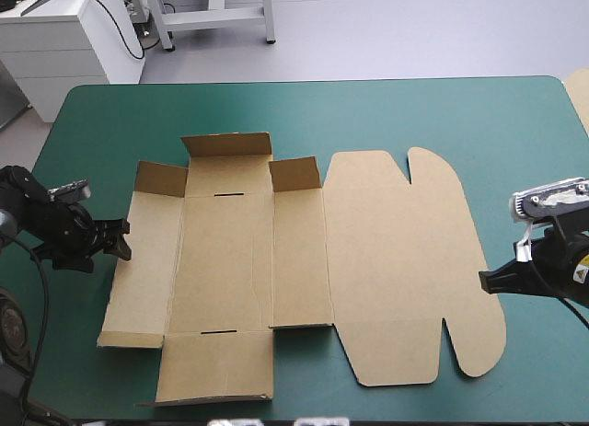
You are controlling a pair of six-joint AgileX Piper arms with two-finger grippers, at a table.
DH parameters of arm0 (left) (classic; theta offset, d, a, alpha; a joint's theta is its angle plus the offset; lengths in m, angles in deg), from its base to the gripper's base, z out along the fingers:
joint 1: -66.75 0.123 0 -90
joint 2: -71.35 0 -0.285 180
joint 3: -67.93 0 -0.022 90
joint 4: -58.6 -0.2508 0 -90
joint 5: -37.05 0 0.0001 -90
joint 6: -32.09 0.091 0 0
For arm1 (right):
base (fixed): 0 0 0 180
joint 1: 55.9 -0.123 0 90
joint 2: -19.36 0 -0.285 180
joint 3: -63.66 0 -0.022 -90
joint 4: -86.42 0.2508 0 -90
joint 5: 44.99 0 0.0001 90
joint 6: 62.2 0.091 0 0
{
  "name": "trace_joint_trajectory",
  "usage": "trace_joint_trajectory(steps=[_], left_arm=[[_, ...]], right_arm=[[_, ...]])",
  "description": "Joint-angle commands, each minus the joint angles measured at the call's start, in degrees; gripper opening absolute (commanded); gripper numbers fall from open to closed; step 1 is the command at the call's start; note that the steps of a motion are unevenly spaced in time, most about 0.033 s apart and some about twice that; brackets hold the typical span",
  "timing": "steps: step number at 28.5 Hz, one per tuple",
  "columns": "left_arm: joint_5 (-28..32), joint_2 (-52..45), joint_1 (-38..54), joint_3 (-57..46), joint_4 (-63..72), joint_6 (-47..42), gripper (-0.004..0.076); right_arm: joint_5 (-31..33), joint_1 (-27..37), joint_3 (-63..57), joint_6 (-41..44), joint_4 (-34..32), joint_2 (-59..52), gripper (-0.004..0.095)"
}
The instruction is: Fold the box
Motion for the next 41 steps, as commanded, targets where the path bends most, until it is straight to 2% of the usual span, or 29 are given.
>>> trace_joint_trajectory(steps=[1,10,14,18,24,26,31,33,41], left_arm=[[-5.0,-2.4,-0.1,1.5,5.1,-3.7,0.0548],[-5.0,-2.4,-0.2,-6.0,12.2,-3.6,0.0547],[-5.0,-2.4,-0.3,-7.4,17.6,-0.4,0.0547],[-5.0,-2.4,-3.1,-8.3,21.2,3.8,0.0547],[-5.0,-2.4,-6.5,-8.3,21.3,4.3,0.0533],[-5.0,-2.4,-6.5,-7.9,20.6,4.3,0.046],[-5.0,-2.6,-6.4,-7.0,19.3,4.2,0.0092],[-5.0,-2.7,-6.4,-7.0,19.3,4.4,-0.0004],[-5.0,-4.4,-6.7,-5.3,14.5,5.6,-0.0008]], right_arm=[[-0.3,0.3,1.4,0.0,-0.3,-0.3,-0.0021],[-0.3,0.3,1.4,0.0,-0.3,-0.3,-0.0021],[-0.3,0.3,1.4,0.0,-0.4,-0.3,-0.0021],[-0.3,0.3,1.4,0.0,-0.8,-0.3,-0.0021],[-0.3,0.3,1.4,0.0,-0.9,-0.3,-0.0021],[-0.3,0.3,1.4,0.0,-0.9,-0.3,-0.0021],[-0.3,0.3,1.4,0.0,-0.9,-0.3,-0.0021],[-0.3,0.3,1.4,0.0,-0.9,-0.3,-0.0021],[-0.3,0.3,1.4,-0.2,-0.9,-0.3,-0.0021]])
